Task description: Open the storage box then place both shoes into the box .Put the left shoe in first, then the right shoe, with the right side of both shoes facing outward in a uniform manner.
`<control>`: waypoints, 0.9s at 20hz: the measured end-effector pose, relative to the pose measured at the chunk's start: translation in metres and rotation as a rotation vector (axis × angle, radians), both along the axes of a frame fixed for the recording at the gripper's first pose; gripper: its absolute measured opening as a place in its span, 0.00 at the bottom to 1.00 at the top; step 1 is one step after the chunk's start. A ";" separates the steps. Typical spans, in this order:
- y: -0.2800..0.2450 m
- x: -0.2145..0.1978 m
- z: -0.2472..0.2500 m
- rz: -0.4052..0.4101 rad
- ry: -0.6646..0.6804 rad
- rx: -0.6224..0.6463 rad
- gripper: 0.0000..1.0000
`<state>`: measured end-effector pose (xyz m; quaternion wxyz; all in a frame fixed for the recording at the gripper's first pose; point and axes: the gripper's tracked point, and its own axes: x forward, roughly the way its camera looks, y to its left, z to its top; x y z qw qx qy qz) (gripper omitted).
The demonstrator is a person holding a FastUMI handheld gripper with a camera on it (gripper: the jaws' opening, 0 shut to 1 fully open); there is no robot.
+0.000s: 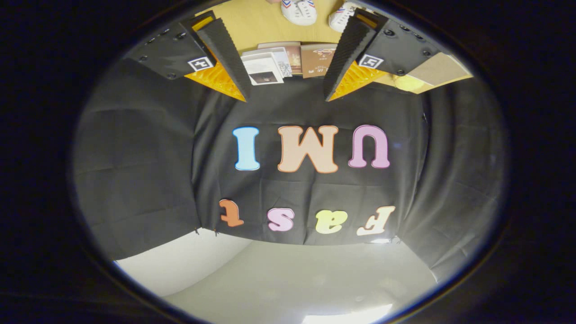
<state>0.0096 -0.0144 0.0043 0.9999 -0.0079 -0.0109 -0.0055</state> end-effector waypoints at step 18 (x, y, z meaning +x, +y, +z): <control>0.079 -0.012 -0.041 0.251 0.114 0.225 1.00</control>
